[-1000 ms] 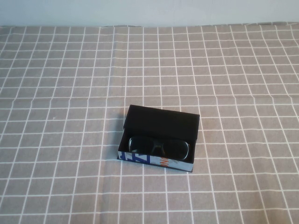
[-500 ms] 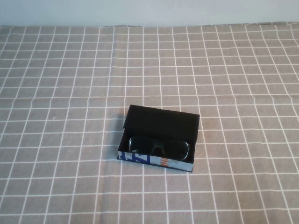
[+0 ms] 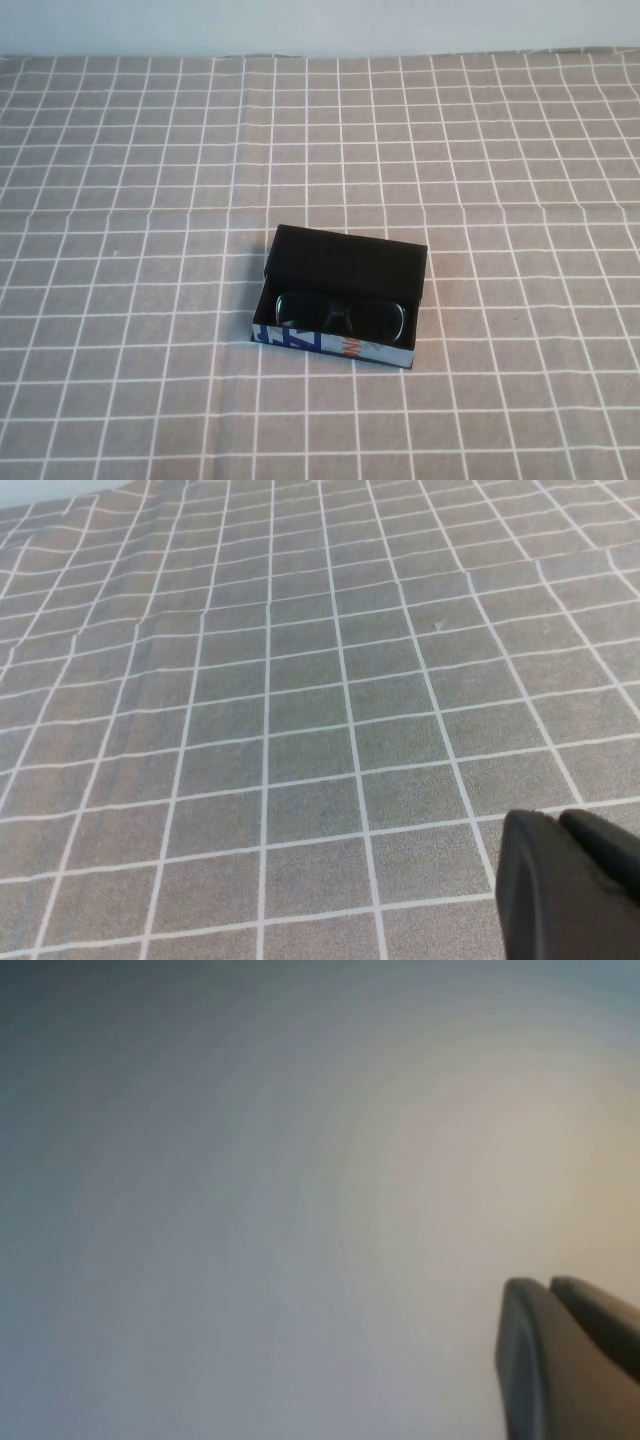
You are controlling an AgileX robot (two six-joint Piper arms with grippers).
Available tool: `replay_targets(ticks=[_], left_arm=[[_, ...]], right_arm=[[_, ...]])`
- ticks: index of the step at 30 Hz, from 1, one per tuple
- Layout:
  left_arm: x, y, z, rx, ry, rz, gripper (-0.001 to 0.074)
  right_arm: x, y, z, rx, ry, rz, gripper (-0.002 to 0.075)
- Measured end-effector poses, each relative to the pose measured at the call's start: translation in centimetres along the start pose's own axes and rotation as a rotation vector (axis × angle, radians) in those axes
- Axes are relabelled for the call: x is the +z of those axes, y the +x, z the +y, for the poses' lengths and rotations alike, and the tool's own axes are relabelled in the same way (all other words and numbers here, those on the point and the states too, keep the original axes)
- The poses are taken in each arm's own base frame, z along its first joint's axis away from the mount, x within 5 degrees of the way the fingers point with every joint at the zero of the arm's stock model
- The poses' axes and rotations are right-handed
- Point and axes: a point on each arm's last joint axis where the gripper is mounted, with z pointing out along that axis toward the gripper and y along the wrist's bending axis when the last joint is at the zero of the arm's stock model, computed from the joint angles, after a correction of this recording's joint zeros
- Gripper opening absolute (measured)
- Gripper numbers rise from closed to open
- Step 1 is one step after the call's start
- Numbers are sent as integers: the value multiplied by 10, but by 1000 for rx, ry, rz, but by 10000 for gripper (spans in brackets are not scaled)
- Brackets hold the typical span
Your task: Take glasses out of glasses case
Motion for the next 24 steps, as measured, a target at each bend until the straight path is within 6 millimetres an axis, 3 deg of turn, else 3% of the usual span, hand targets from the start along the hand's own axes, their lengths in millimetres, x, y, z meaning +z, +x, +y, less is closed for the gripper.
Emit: replay_targets(ticks=[4, 8, 15, 24], left_arm=[[0, 0, 0, 0, 0, 0, -4], [0, 0, 0, 0, 0, 0, -4], [0, 0, 0, 0, 0, 0, -5], [0, 0, 0, 0, 0, 0, -4]], right_arm=[[28, -25, 12, 4, 1, 137, -18], [63, -17, 15, 48, 40, 366, -18], [98, 46, 5, 115, 135, 753, -18], [114, 82, -1, 294, 225, 857, -18]])
